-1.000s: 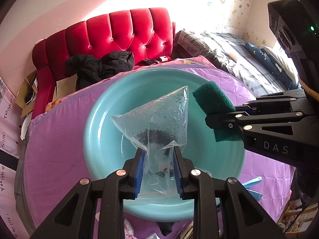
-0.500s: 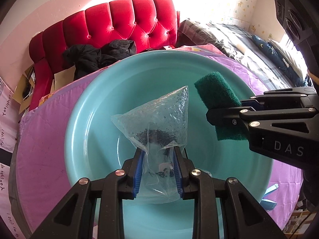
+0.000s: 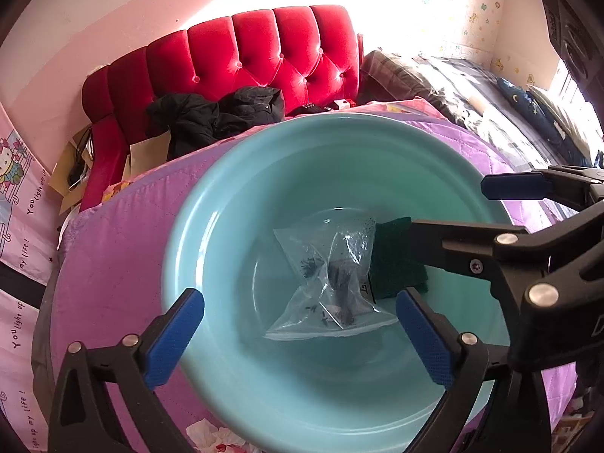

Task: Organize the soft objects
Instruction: 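Withdraw both tools from the basin back over the table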

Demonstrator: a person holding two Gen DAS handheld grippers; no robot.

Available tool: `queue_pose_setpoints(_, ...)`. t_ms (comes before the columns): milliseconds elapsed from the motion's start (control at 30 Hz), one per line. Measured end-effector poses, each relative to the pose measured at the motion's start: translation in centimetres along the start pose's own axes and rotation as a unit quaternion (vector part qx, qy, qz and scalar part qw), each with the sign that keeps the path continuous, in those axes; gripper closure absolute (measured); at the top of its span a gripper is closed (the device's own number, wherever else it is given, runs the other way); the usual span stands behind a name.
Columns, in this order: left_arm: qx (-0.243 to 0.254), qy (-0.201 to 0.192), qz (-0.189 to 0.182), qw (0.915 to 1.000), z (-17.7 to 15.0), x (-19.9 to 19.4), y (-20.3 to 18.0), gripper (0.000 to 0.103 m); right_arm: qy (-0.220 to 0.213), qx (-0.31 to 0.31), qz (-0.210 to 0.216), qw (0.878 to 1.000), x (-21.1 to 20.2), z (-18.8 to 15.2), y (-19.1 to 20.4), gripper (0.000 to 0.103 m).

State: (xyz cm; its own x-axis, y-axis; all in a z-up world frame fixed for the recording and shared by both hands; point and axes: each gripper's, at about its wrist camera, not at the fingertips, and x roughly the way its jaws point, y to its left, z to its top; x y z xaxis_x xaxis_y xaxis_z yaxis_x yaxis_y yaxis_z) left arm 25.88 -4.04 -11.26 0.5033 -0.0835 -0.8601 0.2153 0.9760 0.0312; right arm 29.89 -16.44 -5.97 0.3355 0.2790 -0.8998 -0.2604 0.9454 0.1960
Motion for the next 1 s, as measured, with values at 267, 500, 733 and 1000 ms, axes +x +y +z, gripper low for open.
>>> queue_pose_setpoints(267, 0.003, -0.007, 0.007, 0.9999, -1.6, -2.4, -0.2, 0.000, -0.004, -0.016, -0.020, 1.000, -2.3, -2.3, 0.5, 0.000)
queue_pose_setpoints(500, -0.010, -0.008, 0.009, 0.9999, -4.3, -4.9, -0.3, 0.000, -0.016, -0.024, -0.041, 0.999, -4.8, -4.9, 0.6, 0.000)
queue_pose_setpoints(733, -0.018, -0.012, 0.018, 0.9996, -6.4, -7.4, -0.2, 0.000, -0.016, -0.032, -0.057, 0.998, -7.0, -7.7, 1.2, 0.000)
queue_pose_setpoints(1000, -0.029, -0.020, 0.039, 0.9986, -10.1, -10.2, 0.0, 0.000, -0.005, -0.037, -0.058, 0.998, -8.4, -11.5, 2.1, 0.000)
